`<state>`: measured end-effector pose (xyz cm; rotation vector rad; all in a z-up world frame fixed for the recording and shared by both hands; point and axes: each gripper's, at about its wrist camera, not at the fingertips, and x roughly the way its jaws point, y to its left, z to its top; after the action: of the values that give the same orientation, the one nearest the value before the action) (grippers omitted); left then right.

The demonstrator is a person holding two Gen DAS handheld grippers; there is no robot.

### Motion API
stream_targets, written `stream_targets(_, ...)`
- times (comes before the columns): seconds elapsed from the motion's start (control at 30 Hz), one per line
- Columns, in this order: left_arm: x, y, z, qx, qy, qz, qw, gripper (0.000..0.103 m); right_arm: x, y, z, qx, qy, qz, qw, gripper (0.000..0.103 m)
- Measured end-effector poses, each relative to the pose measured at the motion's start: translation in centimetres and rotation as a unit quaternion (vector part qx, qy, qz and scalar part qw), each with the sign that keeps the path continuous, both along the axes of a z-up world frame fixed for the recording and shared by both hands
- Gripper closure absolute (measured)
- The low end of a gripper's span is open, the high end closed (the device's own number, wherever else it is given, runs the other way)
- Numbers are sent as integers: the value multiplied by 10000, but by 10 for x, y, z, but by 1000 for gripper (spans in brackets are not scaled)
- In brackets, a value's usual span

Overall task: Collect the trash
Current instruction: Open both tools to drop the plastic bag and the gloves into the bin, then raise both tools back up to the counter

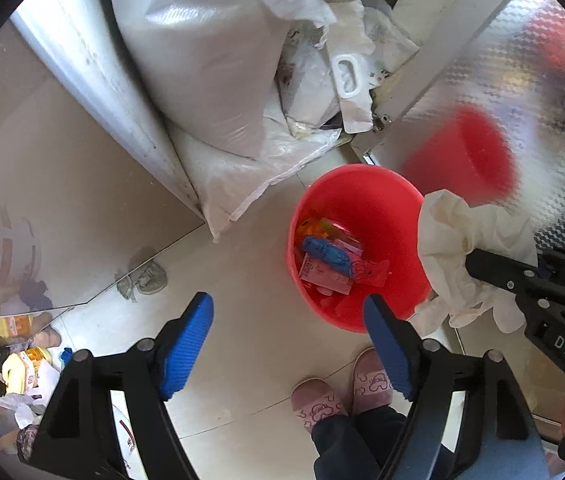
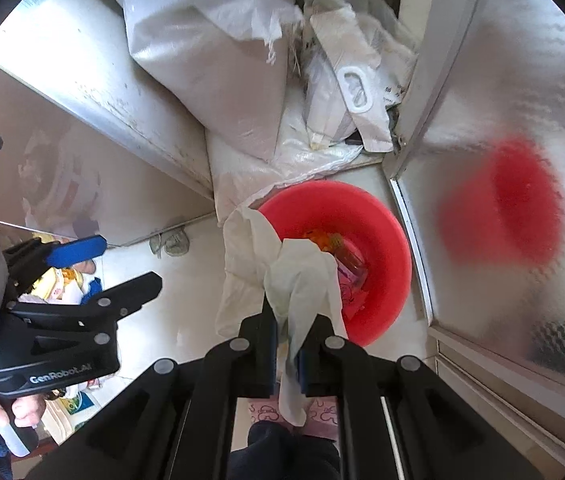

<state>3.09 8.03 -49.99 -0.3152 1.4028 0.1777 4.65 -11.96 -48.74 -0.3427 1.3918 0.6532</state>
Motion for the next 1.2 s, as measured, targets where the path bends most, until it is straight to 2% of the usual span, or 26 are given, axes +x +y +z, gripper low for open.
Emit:
stream_targets(0.17, -5, 3, -4, -2, 50, -11, 10000, 27, -1, 3, -10, -91, -4, 69, 9999, 96)
stream_targets(0.3, -10, 1, 0, 36, 52, -27, 10000, 26, -6, 1, -5, -98, -72, 146, 9998, 96)
stream_targets(0.47, -15, -2, 23, 164, -18, -38, 9999, 26, -13, 2, 12, -85, -195, 180, 9996, 63)
stream_targets(0.6, -18, -4, 55, 205, -58, -66, 9998, 25, -17, 3, 37, -66, -359, 173, 9992, 47)
stream_targets(0.67, -20, -6, 78, 279, -108, -74, 9995, 25, -21, 2, 57, -71, -481, 179, 9987, 39)
stream_targets(0.8, -23, -13, 137, 455, -279, -175, 9984, 20, -29, -1, 106, -74, -610, 184, 9979, 36)
stream_targets(0.97, -27, -20, 218, 547, -525, -277, 9967, 19, -41, -9, 184, -16, -1034, 130, 9946, 26)
stream_targets(1.2, -16, -39, 332, 612, -1076, -462, 9912, 19, -48, -26, 294, 7, -1485, -381, 9882, 17)
